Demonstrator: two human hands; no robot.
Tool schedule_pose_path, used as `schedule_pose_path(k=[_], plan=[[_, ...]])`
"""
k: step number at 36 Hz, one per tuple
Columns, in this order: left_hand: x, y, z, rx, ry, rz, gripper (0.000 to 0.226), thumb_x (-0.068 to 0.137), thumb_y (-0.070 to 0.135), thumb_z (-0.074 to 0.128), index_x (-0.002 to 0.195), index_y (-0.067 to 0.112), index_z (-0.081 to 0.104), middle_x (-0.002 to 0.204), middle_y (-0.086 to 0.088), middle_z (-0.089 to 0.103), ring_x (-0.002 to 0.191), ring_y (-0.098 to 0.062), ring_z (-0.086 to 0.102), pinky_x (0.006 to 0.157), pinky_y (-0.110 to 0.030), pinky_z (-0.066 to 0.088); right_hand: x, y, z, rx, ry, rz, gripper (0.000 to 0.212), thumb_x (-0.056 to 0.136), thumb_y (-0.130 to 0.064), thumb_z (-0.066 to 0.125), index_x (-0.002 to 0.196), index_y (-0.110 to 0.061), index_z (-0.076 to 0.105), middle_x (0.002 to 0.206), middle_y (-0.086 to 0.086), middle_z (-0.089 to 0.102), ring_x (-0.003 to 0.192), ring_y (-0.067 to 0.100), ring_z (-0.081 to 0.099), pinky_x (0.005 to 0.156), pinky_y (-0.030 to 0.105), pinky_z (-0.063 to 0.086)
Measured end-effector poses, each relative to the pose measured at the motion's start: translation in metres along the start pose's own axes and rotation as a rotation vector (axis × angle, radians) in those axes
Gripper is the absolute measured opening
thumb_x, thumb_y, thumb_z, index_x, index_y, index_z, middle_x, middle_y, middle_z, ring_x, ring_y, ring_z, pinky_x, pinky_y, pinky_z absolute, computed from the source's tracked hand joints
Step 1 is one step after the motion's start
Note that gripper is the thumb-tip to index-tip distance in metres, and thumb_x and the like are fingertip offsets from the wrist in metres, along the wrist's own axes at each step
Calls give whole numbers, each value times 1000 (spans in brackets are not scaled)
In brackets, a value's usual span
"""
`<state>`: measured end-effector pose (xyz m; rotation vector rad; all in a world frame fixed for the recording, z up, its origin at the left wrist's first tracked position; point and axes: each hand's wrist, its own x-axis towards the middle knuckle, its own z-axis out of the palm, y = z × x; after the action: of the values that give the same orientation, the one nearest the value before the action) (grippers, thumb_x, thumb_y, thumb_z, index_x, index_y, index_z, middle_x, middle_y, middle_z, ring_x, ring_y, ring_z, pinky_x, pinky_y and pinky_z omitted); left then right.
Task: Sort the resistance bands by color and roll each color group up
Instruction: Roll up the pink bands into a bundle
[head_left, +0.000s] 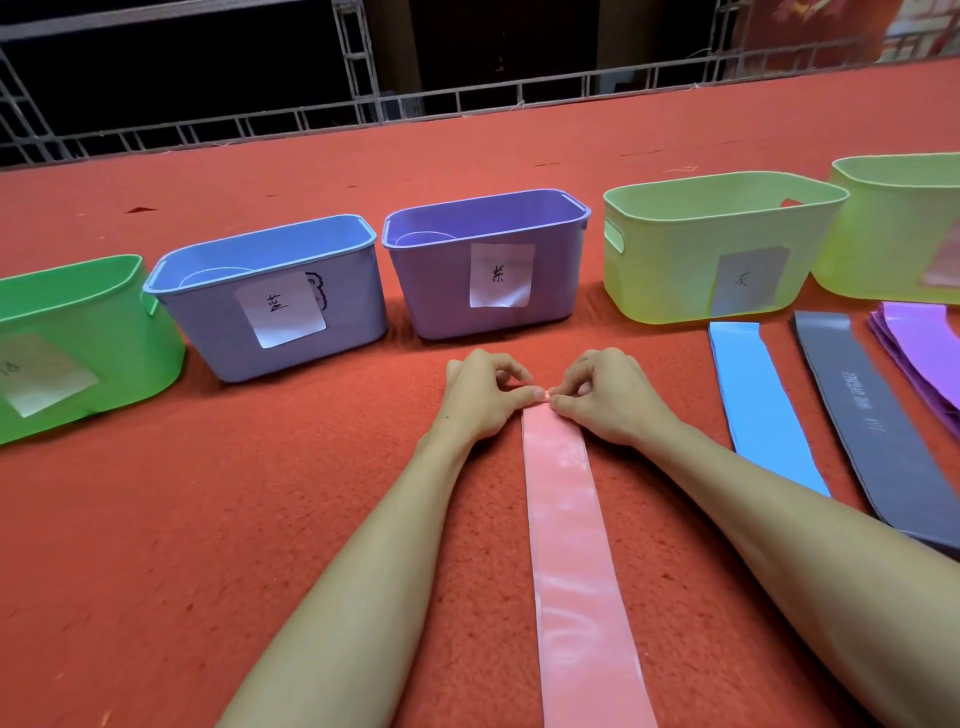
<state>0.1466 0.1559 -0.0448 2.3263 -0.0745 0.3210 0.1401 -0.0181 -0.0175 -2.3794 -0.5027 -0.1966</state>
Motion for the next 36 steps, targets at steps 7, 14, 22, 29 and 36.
schedule_pose_path(k=[7, 14, 22, 29, 36], plan=[[-5, 6, -3, 104, -52, 65, 6, 80, 43, 73, 82, 40, 76, 84, 16, 71, 105, -21, 51, 75, -21, 20, -1, 5, -1, 149, 36, 62, 6, 79, -21, 73, 77, -18, 78, 48, -19, 58, 53, -4, 53, 56, 13, 38], [-9, 9, -5, 76, -38, 43, 11, 75, 44, 77, 69, 46, 68, 84, 14, 69, 104, -21, 53, 76, -15, 23, 1, 4, 3, 107, 28, 48, 11, 85, -23, 70, 91, -20, 79, 73, -5, 71, 54, -4, 49, 54, 14, 33], [-14, 14, -10, 20, -52, 22, 15, 73, 36, 81, 66, 43, 69, 84, 14, 66, 107, -22, 53, 97, -31, 37, 2, 7, 0, 200, -11, 63, 3, 79, -17, 77, 80, -15, 78, 46, -22, 55, 49, -10, 51, 52, 10, 32], [-19, 26, -20, -64, -99, -5, 27, 84, 32, 71, 57, 28, 69, 78, -2, 67, 90, -22, 60, 99, -48, 40, 0, 6, -2, 222, -18, 39, 6, 74, -20, 81, 77, -15, 78, 45, -20, 54, 46, -8, 49, 48, 9, 33], [-21, 24, -16, -27, -24, 1, 34, 82, 28, 74, 52, 39, 62, 67, 20, 59, 87, -12, 57, 98, -47, 40, -2, 8, -4, 219, -53, 33, 7, 75, -9, 78, 81, -13, 78, 42, -25, 52, 46, -10, 48, 49, 9, 32]])
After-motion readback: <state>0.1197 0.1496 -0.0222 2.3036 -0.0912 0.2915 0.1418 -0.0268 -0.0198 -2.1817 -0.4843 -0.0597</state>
